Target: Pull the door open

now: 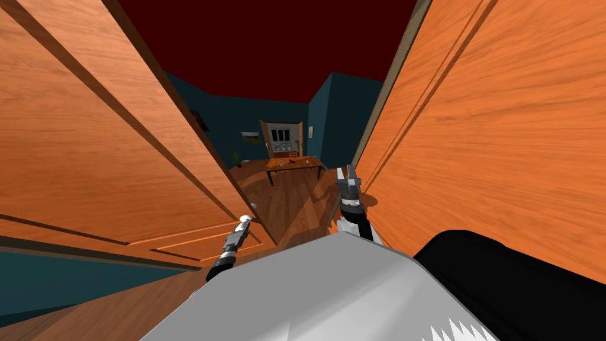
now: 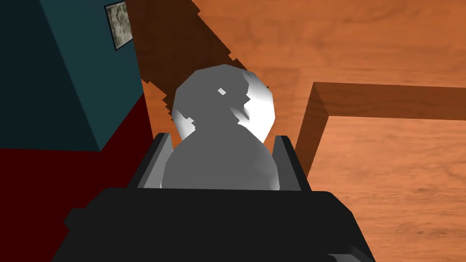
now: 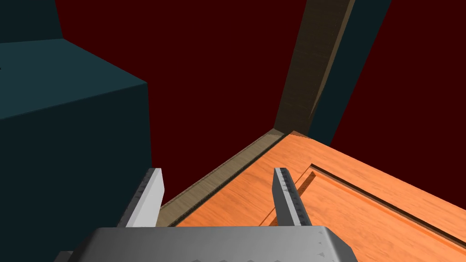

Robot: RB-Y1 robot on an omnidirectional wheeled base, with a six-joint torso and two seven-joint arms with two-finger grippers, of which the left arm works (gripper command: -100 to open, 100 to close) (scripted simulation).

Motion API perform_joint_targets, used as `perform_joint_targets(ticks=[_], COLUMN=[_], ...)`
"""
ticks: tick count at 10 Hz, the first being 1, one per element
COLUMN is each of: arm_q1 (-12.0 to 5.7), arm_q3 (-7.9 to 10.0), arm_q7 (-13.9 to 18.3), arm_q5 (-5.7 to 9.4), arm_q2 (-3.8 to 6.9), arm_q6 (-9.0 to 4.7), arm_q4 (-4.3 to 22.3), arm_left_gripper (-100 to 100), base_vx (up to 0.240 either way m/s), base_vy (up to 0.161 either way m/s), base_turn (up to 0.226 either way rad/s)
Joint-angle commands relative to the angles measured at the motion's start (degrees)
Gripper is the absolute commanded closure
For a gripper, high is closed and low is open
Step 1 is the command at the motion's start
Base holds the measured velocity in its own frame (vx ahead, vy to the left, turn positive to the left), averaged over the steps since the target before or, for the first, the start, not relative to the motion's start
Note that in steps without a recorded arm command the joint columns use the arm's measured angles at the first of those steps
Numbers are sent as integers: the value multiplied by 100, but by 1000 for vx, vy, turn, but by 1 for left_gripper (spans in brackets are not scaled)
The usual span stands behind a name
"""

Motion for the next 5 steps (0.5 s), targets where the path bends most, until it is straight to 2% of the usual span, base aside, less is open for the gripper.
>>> perform_joint_targets(ticks=[1,5], arm_q1=[-5,-23], arm_q3=[-17,-76], arm_q7=[165,702], arm_q5=[40,176], arm_q2=[2,8], arm_q6=[5,21], arm_q4=[2,8], arm_left_gripper=[100,100], base_vx=[-10,-26], base_vy=[9,16], base_turn=[-27,-41])
